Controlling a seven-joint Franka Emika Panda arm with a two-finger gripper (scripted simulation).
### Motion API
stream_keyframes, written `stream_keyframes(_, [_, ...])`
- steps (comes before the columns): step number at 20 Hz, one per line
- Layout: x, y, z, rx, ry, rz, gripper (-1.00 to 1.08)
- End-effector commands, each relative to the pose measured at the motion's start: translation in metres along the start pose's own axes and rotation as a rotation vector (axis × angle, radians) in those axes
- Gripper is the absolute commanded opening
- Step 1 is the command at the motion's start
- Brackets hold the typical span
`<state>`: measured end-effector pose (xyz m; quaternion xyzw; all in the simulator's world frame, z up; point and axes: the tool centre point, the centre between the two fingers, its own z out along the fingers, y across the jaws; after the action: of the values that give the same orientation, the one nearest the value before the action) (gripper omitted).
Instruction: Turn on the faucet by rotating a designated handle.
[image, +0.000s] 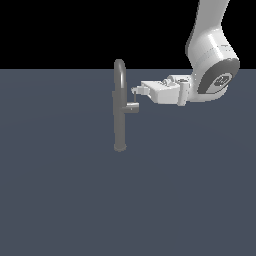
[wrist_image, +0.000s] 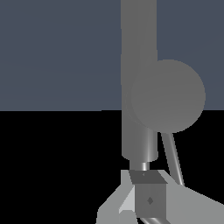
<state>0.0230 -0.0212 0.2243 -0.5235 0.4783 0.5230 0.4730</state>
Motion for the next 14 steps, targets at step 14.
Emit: stream_keyframes(14, [0.01, 0.043, 0.0, -0.008, -0.005, 0.007, -1.0])
